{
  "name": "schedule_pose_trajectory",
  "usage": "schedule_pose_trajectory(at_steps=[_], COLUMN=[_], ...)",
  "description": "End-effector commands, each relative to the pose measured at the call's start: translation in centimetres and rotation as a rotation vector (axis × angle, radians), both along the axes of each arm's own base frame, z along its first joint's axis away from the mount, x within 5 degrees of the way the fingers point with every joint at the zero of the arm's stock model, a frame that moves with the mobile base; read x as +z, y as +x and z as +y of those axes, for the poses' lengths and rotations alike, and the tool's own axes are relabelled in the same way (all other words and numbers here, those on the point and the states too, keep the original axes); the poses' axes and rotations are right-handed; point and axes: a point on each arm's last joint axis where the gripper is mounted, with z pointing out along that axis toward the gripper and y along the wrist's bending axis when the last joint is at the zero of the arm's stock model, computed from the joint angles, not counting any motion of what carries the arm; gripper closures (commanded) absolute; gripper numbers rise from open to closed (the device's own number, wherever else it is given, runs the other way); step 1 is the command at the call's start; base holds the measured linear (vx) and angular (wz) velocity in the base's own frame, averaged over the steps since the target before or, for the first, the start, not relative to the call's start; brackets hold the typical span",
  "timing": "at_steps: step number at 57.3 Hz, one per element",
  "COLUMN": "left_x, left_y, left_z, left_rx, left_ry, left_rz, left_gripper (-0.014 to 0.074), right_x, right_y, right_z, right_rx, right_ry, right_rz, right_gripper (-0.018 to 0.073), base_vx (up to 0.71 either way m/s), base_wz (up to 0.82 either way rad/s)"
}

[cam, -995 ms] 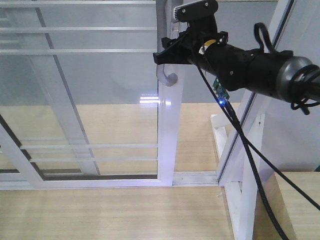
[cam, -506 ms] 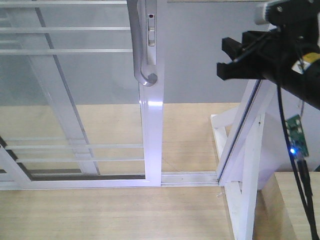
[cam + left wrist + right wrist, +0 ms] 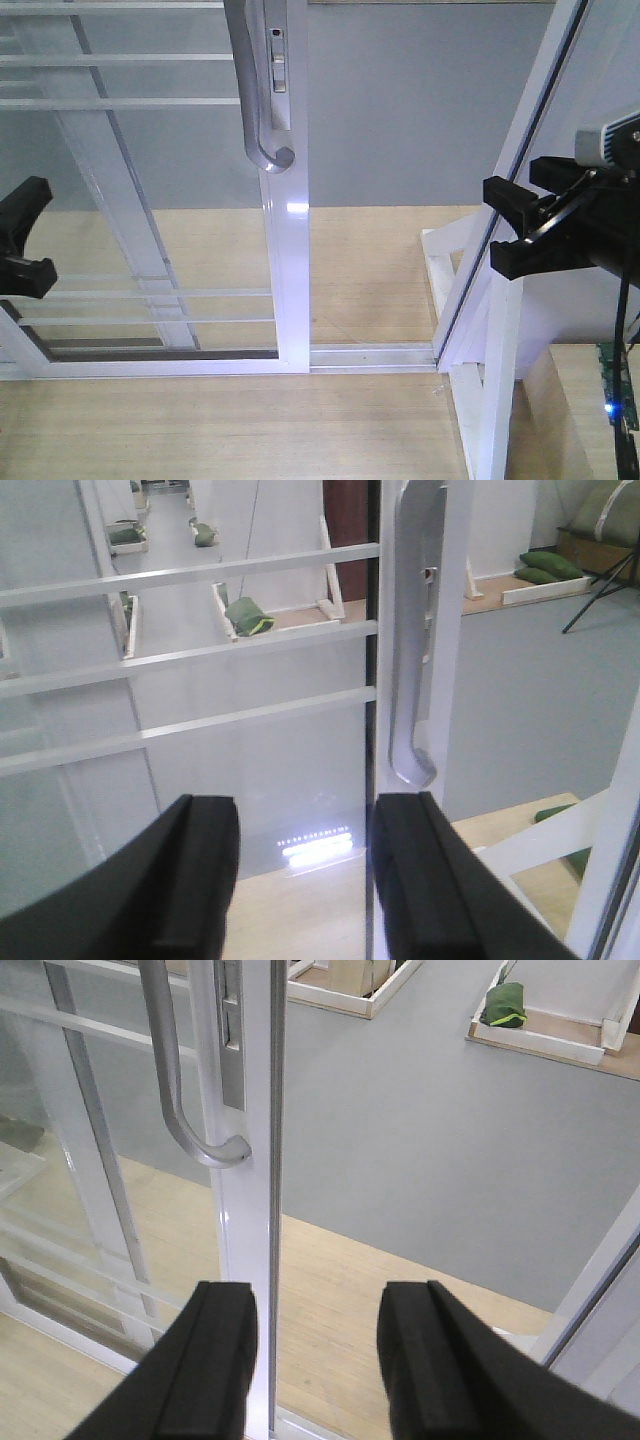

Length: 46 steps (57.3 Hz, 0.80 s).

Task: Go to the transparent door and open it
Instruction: 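Move the left gripper to the handle and close it around it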

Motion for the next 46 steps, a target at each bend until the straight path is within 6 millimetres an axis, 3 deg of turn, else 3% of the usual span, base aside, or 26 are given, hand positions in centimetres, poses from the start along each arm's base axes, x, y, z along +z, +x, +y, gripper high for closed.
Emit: schedule_pose_trajectory(at_steps=[1,19,28,46], left_x=[2.1,4.0,4.8,3.6], left_y=[1.6,9.6,13.8,19.7], left_z=[-1.0,-4.3,-7.2,-10.1], left_rx=[-0.023,-0.055,-0.099,-0.113], left_ry=[-0.098,-0.126,-0.121,-0.116], left_rz=[-0.121,-0.134,-0.13,-0.112], left_gripper=[0.0116,0.0089,0.0089,0.0089], right_x=[1.9,1.8,1.7,1.6], right_y=[0.2,0.2,0.2,0.2], right_z=[-0.2,-0.2,-0.1,-0.1], right_rx=[-0.017,-0.016,-0.012,-0.01], right_ry=[0.025,0.024,0.018,0.014], right_rz=[-0.113,-0.109,-0.091,-0.089], right_gripper=[0.0179,0.0179,0.0179,0.0179], base_vx=[0.0,0.0,0.0,0.0], base_wz=[0.0,0.0,0.0,0.0])
